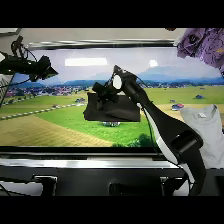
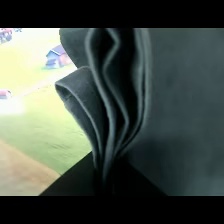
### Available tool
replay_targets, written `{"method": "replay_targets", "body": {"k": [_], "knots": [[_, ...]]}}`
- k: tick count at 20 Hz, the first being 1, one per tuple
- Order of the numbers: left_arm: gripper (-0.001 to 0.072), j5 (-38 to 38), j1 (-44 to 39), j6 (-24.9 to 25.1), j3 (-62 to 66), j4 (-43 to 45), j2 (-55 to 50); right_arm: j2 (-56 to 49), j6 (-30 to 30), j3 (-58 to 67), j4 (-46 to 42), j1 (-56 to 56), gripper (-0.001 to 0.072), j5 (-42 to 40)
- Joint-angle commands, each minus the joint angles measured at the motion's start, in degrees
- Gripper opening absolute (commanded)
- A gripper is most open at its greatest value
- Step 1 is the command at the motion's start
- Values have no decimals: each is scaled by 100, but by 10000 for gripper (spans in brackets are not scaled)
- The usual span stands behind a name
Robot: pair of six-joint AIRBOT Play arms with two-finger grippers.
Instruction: Fold the clothes and pants, and hang the long-sleeved shirts on hangers.
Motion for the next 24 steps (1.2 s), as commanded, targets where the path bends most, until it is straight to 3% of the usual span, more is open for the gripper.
{"method": "replay_targets", "body": {"k": [1,2,5,8,9,12,19,24], "knots": [[20,-33,48,66,4,4,7,-223,15,2,90,122,41,-664],[20,-35,48,118,4,4,7,-271,13,2,118,125,51,-778],[20,-35,48,138,4,7,7,-400,-258,2,221,136,232,-839],[20,-31,50,149,4,7,4,-308,-1073,7,522,107,557,-739],[20,-28,48,149,4,7,4,-195,-1285,7,538,66,587,-614],[20,-31,55,149,4,7,7,267,-1681,7,542,-398,589,138],[20,-31,267,149,4,4,7,1073,-3713,-273,680,-3204,585,2208],[21,-31,417,151,4,4,7,1034,-5093,-2328,2798,-4553,577,1705]]}}
